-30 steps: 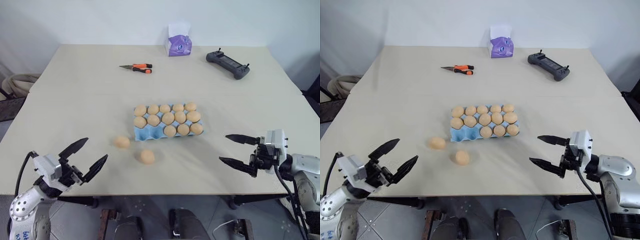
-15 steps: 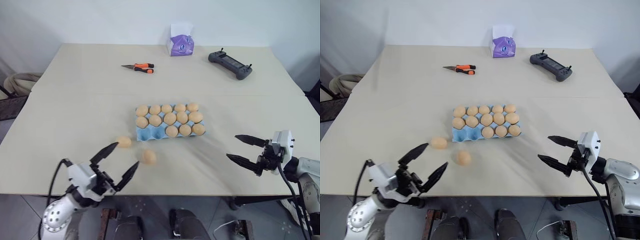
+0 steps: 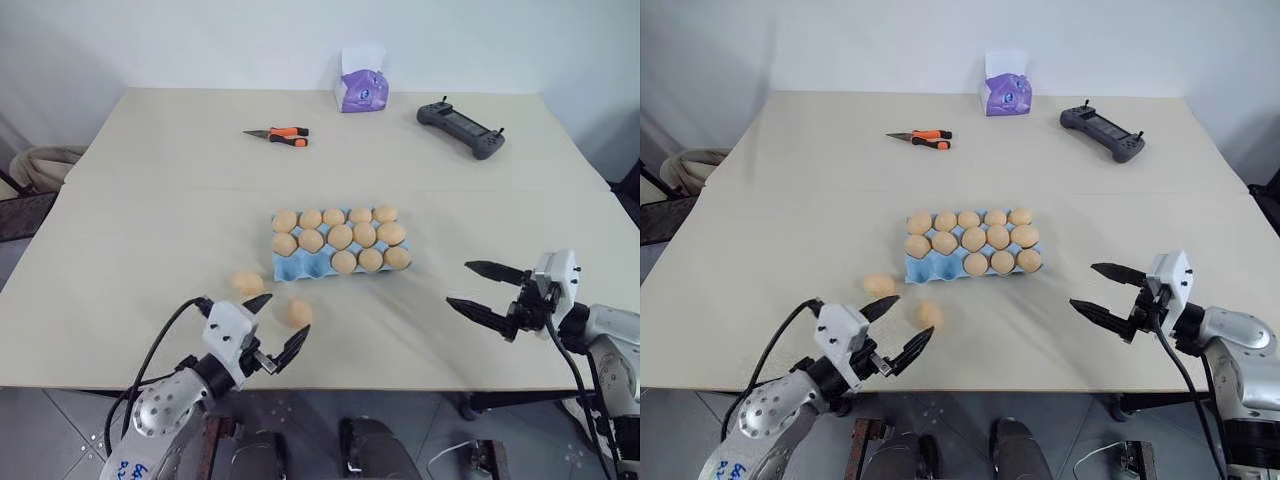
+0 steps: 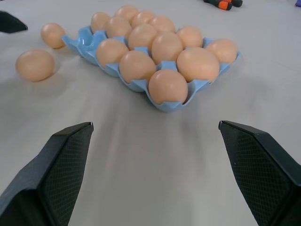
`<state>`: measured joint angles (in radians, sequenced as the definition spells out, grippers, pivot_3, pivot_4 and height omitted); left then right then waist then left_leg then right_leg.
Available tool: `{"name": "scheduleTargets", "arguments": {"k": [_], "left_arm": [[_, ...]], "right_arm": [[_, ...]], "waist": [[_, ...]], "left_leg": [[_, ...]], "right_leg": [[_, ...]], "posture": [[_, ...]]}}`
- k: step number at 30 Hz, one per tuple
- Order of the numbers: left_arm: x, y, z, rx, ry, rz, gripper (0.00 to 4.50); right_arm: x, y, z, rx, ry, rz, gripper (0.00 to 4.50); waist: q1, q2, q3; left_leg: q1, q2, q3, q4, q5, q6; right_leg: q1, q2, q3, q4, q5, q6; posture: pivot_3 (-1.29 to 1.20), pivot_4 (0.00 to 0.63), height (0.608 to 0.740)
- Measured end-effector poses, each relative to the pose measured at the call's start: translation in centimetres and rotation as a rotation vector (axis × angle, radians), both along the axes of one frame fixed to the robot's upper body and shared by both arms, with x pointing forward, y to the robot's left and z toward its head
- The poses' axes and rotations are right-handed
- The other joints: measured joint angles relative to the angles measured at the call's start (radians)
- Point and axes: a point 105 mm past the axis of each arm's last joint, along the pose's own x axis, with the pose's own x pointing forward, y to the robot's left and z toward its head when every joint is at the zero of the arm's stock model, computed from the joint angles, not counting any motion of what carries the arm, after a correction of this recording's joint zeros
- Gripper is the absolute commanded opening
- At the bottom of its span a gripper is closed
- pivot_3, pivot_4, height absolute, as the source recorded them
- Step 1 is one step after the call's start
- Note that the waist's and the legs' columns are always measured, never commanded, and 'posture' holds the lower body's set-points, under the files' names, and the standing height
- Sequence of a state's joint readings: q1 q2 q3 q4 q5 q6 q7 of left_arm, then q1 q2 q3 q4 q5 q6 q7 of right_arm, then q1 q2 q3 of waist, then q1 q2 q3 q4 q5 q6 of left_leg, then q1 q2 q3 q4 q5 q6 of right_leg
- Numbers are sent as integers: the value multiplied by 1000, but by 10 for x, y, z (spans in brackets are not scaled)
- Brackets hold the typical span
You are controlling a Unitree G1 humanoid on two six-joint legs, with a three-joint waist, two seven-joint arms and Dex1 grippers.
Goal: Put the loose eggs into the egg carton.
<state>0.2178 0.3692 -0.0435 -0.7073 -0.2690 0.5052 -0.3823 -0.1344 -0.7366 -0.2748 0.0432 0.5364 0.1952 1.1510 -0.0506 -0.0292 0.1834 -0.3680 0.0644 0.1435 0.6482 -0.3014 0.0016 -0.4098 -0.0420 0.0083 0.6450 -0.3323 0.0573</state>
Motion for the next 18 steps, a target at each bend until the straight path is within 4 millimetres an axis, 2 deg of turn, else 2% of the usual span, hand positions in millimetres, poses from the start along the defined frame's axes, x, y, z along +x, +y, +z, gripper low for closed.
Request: {"name": "scheduleTargets", "arguments": {"k": [6, 13, 18], "left_arm": [[10, -2, 1, 11, 27, -12, 4500], [18, 2, -19, 24, 99, -55, 4500], [25, -1, -20, 20, 82, -98, 4500]], "right_arm": [[0, 1, 0, -5, -3, -8, 4474], [-3, 2, -2, -10, 2, -27, 4474], [-3, 2, -2, -11, 0, -34, 4474]], "waist": [[2, 0, 0], [5, 0, 0], [14, 1, 0]], "left_leg": [[0, 0, 0, 0, 0, -1], [0, 0, 0, 1, 1, -1], [0, 0, 0, 1, 1, -1]], "right_leg": [[0, 0, 0, 1, 0, 0], [0, 0, 0, 1, 0, 0], [0, 0, 0, 1, 0, 0]], "posture": [[0, 150, 740], [0, 150, 740], [0, 150, 740]]}}
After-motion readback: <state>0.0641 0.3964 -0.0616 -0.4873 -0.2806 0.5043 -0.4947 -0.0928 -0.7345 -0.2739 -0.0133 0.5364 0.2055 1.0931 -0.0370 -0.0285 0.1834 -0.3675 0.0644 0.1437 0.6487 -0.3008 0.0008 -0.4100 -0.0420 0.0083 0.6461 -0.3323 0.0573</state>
